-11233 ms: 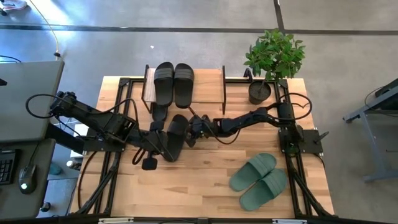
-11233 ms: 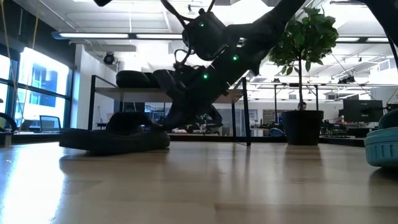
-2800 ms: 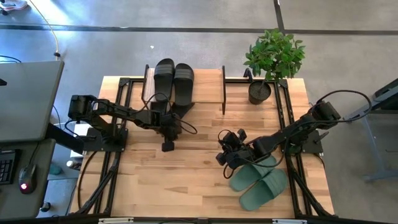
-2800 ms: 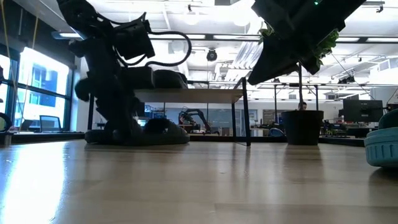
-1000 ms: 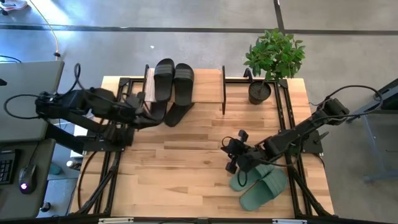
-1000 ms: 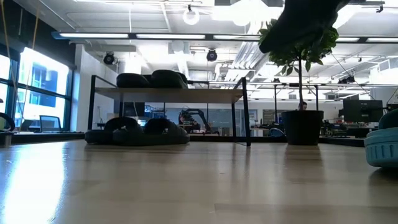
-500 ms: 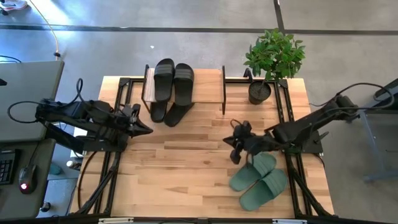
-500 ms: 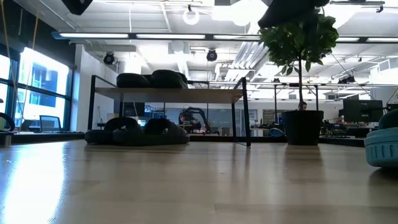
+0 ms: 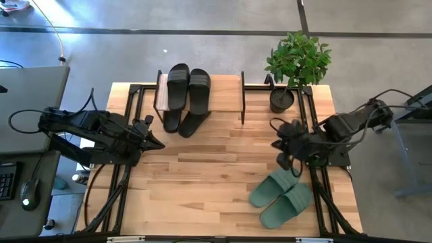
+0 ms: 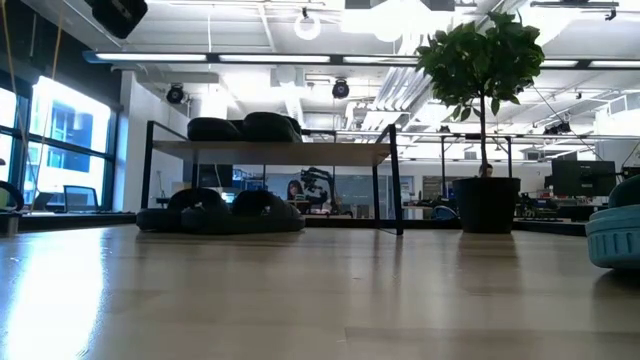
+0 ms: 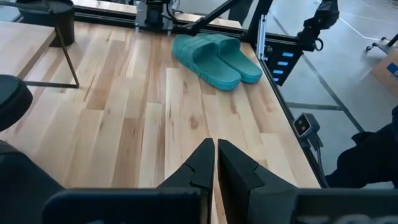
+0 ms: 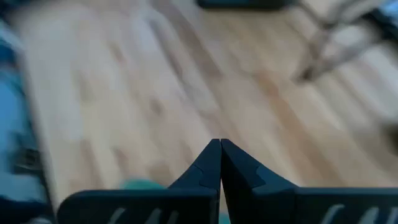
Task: Pick and place slides into the shelf
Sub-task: Put the top blue slide under the shelf
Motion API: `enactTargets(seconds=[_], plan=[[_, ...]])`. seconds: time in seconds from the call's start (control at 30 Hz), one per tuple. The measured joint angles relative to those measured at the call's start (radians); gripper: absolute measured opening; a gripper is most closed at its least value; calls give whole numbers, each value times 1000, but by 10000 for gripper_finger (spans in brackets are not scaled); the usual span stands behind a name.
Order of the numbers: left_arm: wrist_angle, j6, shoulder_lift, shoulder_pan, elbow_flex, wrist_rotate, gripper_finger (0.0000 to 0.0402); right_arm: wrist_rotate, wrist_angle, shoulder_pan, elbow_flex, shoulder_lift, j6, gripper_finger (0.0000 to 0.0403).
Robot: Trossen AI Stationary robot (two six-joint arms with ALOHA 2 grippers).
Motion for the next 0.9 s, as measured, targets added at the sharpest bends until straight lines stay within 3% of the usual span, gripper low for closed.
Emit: enactTargets(seconds=[0.13,0.23,0.33,0.4,0.67,0.9], plan=[[-1,0,1,0,0,0,7,21,-380,48,221,139,160,0],[-1,0,1,0,0,0,6,-7,-311,77,256,195,152,0],[-1,0,1,0,0,0,8,-44,-376,92,281,272,268,0],[-1,0,1,0,0,0,10,-121,-351,107,241,306,263,0],[-1,0,1,0,0,0,8,-387,-366,186,169,446,529,0],[-2,0,1,0,0,0,8,-426,-371,243,162,543,672,0]])
